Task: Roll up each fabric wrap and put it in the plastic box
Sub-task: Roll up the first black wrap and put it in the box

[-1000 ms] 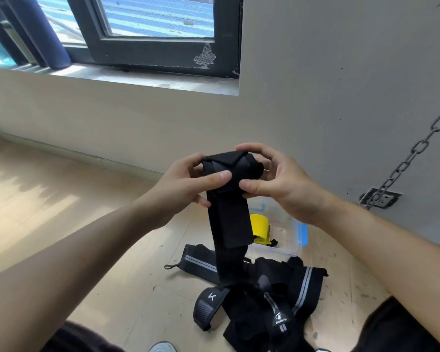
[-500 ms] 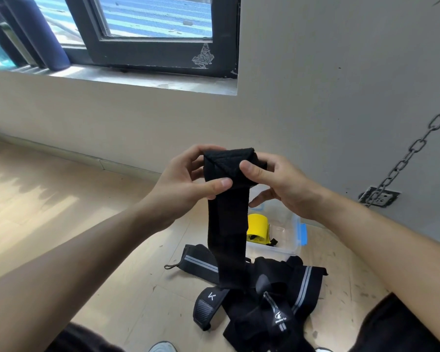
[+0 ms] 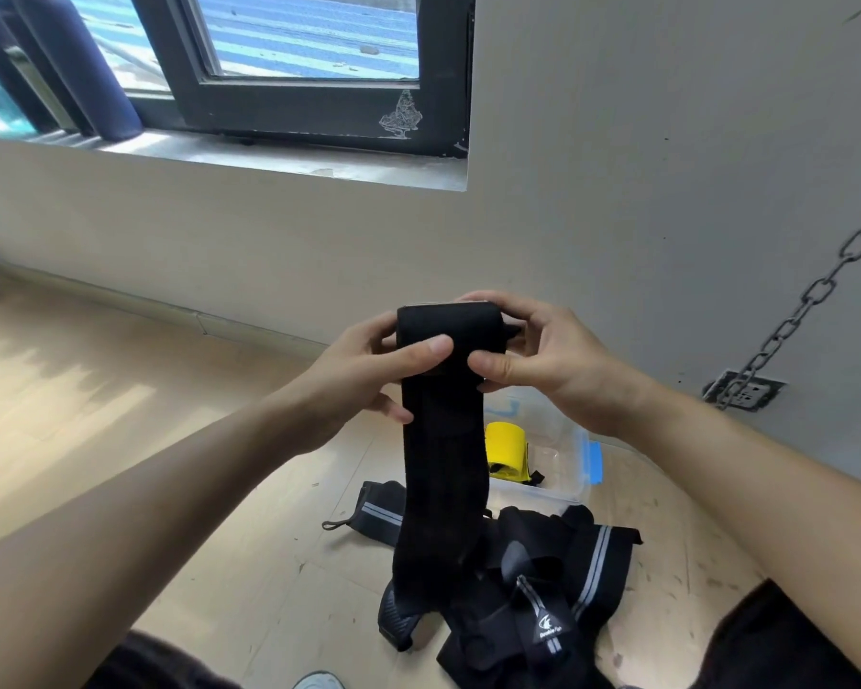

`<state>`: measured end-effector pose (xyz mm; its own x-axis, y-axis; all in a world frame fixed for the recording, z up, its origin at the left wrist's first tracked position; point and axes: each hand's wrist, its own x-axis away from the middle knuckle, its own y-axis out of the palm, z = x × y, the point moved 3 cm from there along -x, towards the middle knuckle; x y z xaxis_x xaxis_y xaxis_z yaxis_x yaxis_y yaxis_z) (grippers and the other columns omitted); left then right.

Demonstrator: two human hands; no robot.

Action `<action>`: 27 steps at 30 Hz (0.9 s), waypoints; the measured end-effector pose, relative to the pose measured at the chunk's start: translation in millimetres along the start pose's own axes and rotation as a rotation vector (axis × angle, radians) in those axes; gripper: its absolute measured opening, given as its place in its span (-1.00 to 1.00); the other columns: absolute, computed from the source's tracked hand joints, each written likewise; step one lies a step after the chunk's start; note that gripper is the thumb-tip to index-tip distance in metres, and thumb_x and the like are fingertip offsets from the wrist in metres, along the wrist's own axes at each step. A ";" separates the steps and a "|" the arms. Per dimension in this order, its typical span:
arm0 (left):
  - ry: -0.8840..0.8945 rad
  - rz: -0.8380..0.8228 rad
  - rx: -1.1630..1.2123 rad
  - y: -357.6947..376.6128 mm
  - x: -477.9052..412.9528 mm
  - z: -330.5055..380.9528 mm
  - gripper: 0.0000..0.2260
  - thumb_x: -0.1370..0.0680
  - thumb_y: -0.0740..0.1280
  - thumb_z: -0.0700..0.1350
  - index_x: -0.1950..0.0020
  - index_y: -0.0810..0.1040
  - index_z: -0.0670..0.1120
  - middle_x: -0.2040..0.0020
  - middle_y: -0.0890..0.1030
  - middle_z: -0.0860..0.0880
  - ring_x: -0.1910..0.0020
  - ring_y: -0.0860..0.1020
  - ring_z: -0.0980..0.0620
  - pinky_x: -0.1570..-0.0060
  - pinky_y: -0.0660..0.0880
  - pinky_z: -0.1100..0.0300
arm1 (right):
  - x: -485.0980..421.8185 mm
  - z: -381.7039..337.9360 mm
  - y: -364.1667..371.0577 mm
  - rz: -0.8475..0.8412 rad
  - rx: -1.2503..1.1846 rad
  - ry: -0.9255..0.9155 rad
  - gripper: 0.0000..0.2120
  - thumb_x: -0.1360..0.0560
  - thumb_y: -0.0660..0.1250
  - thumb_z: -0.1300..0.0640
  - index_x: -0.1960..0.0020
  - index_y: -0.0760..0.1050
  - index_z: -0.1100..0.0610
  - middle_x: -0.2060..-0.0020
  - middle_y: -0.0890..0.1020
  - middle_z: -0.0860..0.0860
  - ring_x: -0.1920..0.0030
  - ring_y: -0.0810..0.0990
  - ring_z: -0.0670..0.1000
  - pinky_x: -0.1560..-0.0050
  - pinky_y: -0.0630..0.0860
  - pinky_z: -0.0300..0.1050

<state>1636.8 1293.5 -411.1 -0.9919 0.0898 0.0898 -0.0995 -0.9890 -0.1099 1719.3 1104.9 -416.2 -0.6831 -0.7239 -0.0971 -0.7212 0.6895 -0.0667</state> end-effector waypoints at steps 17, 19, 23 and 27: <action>0.124 0.069 0.015 2.2 -2.5 -2.4 -0.44 -0.39 0.55 -0.18 -0.36 0.53 0.00 -0.13 0.69 0.02 -0.01 0.68 0.09 0.20 0.59 0.17 | -0.7 2.6 -0.6 -0.085 -0.060 0.131 -0.59 -0.50 0.42 -0.04 -0.31 0.55 0.02 -0.14 0.66 0.09 -0.07 0.67 0.15 0.28 0.63 -0.08; 0.084 0.053 0.027 2.7 -3.3 -3.9 -0.42 -0.38 0.55 -0.18 -0.38 0.51 0.04 -0.16 0.68 0.04 -0.04 0.69 0.07 0.21 0.61 0.15 | -1.3 3.1 -1.1 -0.055 -0.080 0.114 -0.60 -0.48 0.44 0.04 -0.30 0.55 0.06 -0.11 0.65 0.08 -0.04 0.65 0.09 0.30 0.61 -0.10; -0.022 -0.039 0.060 4.1 -2.8 -7.7 -0.49 -0.46 0.50 -0.09 -0.40 0.51 0.11 -0.14 0.69 0.05 -0.07 0.68 0.05 0.26 0.60 0.14 | -1.1 2.0 -3.1 -0.014 -0.080 0.092 -0.49 -0.41 0.49 0.12 -0.35 0.50 0.08 -0.16 0.64 0.17 -0.06 0.66 0.10 0.22 0.64 -0.05; -0.064 -0.024 0.104 4.7 -2.0 -5.9 -0.57 -0.51 0.42 0.08 -0.38 0.54 0.08 -0.06 0.69 0.04 0.01 0.68 0.01 0.30 0.59 0.18 | 2.6 2.1 -1.5 -0.013 -0.003 0.049 -0.42 -0.42 0.53 0.27 -0.39 0.47 0.03 -0.15 0.65 0.12 -0.10 0.67 0.13 0.11 0.67 0.04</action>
<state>1637.9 1289.3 -417.7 -0.9818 0.1095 0.1550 -0.1115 -0.9938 -0.0043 1718.8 1102.1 -418.4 -0.6788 -0.7328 -0.0472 -0.7301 0.6803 -0.0644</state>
